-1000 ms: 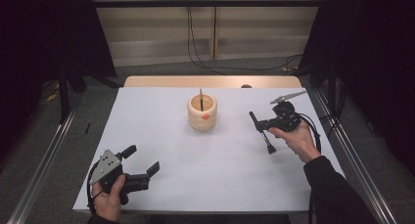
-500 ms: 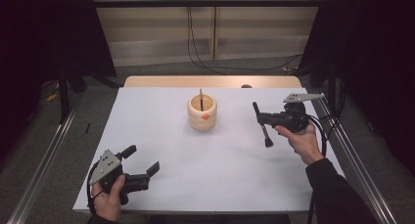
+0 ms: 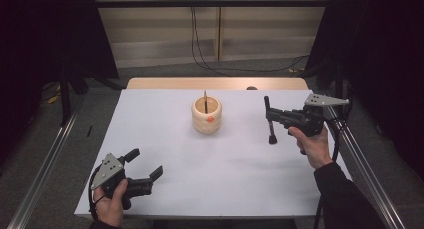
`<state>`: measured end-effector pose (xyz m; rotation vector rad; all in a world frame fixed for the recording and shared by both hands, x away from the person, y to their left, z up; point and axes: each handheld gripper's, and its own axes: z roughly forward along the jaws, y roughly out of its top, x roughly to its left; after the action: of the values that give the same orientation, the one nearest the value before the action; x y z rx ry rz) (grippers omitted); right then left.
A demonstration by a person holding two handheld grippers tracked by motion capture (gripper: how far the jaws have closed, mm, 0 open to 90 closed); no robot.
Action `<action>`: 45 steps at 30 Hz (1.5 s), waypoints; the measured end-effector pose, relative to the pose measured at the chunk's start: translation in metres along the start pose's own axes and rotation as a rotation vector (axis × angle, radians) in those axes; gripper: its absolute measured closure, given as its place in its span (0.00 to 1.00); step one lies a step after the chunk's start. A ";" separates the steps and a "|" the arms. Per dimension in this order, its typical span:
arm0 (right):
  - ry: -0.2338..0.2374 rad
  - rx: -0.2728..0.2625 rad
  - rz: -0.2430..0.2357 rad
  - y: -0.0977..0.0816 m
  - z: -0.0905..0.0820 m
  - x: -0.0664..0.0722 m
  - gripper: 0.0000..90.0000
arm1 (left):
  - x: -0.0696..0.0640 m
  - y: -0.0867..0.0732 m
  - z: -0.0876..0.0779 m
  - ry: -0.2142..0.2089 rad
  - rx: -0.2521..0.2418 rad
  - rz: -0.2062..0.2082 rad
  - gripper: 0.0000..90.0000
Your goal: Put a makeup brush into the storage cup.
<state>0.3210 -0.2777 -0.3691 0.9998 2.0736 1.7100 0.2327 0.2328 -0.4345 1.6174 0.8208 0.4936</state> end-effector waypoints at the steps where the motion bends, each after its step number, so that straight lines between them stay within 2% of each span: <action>1: 0.003 -0.012 -0.002 0.000 -0.001 0.000 0.90 | 0.000 0.000 0.000 0.002 -0.002 0.000 0.01; 6: 0.031 -0.058 0.007 0.003 -0.008 0.002 0.89 | -0.001 0.000 0.000 0.005 -0.004 -0.005 0.01; 9: 0.050 -0.073 0.011 0.004 -0.011 0.003 0.89 | -0.002 0.000 0.001 0.011 0.001 0.005 0.01; 15: 0.092 -0.093 0.005 0.007 -0.010 0.011 0.89 | -0.003 0.000 0.001 -0.003 -0.003 0.008 0.01; 20: 0.119 -0.098 -0.001 0.008 -0.007 0.016 0.90 | -0.002 0.000 0.001 -0.011 -0.011 -0.016 0.01; 25: 0.146 -0.098 -0.018 0.010 -0.005 0.022 0.89 | -0.003 0.001 0.001 -0.012 -0.010 -0.010 0.01; 32: 0.185 -0.105 -0.029 0.013 -0.002 0.030 0.89 | -0.003 0.002 0.003 -0.039 -0.011 0.000 0.01; 35: 0.191 -0.099 -0.042 0.012 0.003 0.034 0.89 | -0.004 0.002 0.004 -0.039 -0.008 0.001 0.01; 38: 0.204 -0.094 -0.038 0.012 0.008 0.038 0.89 | -0.004 0.001 0.005 -0.048 -0.001 -0.021 0.02; 41: 0.211 -0.101 -0.032 0.012 0.011 0.040 0.89 | -0.004 0.002 0.005 -0.041 -0.006 -0.019 0.02; 45: 0.218 -0.092 -0.039 0.013 0.014 0.043 0.89 | -0.006 0.004 0.009 -0.053 -0.002 -0.003 0.02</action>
<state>0.3024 -0.2381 -0.3512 0.7704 2.1044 1.9513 0.2364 0.2224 -0.4320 1.6199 0.7828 0.4475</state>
